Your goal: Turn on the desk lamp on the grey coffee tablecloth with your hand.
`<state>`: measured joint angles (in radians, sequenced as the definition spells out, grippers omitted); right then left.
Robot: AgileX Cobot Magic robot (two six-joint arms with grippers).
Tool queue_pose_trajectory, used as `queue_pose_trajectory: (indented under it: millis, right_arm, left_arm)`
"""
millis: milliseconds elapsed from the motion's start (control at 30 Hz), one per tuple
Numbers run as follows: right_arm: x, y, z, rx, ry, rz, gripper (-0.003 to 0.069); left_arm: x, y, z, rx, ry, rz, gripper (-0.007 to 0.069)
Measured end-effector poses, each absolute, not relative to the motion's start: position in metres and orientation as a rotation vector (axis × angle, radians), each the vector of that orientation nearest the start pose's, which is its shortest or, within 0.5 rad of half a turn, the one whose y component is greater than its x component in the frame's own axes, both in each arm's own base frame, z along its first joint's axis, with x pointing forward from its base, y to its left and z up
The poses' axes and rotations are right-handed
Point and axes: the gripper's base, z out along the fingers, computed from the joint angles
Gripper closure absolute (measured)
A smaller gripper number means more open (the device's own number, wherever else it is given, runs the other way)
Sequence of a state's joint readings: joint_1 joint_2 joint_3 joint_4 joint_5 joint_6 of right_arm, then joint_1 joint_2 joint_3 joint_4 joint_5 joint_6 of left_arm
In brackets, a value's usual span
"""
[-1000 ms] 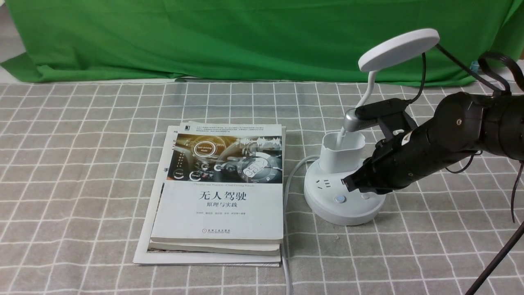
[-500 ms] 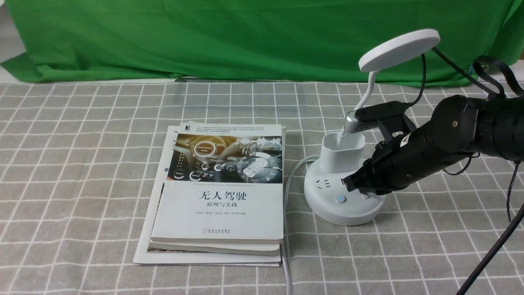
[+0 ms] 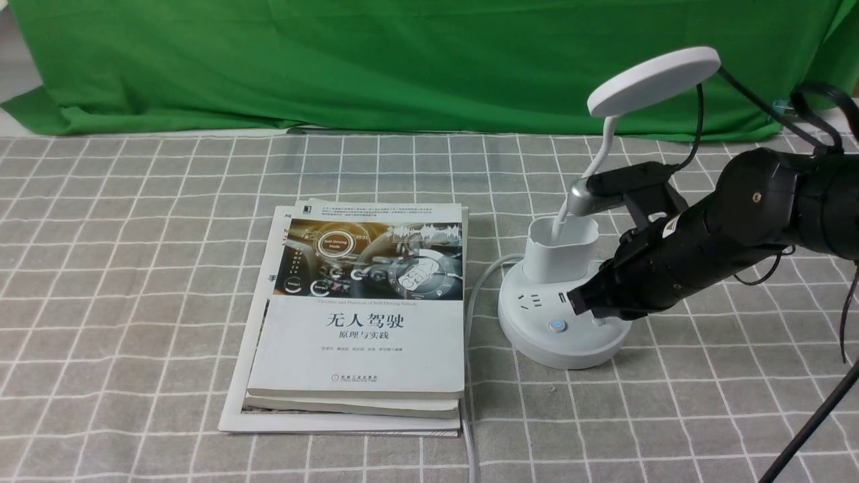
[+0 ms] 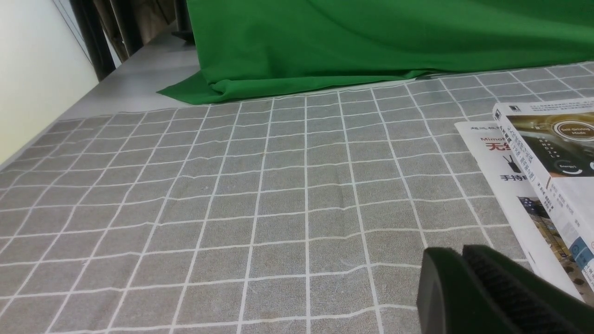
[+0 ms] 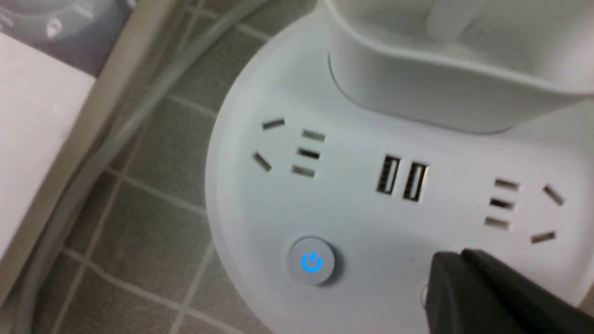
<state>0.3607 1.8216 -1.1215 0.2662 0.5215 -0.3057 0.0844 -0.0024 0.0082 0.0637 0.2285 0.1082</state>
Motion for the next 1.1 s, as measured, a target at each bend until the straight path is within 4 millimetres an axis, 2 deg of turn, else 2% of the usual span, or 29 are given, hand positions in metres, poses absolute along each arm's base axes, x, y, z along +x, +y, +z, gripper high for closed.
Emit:
queue_pose_trajectory:
  millis: [267,567,667,700,833,1100]
  right_arm:
    - [0.338,0.14,0.178,-0.62,2.631,0.264,0.0627]
    - [0.325,0.14,0.214,-0.626,2.538,0.28,0.0627]
    - [0.307,0.134,0.218,-0.625,2.541,0.282,0.0627]
    - [0.307,0.134,0.22,-0.624,2.536,0.283,0.0627]
    - [0.274,0.121,0.228,-0.607,2.529,0.288,0.0627]
    - [0.193,0.089,0.261,-0.571,2.38,0.311,0.0627]
  left_arm:
    - [0.055,0.006,0.19,0.063,1.72,0.201,0.0606]
    - [0.055,0.006,0.19,0.063,1.72,0.201,0.0606]
    - [0.055,0.006,0.19,0.062,1.72,0.2,0.0606]
    - [0.055,0.006,0.19,0.062,1.72,0.2,0.0606]
    - [0.055,0.006,0.19,0.062,1.72,0.2,0.0606]
    - [0.055,0.006,0.19,0.062,1.72,0.2,0.0606]
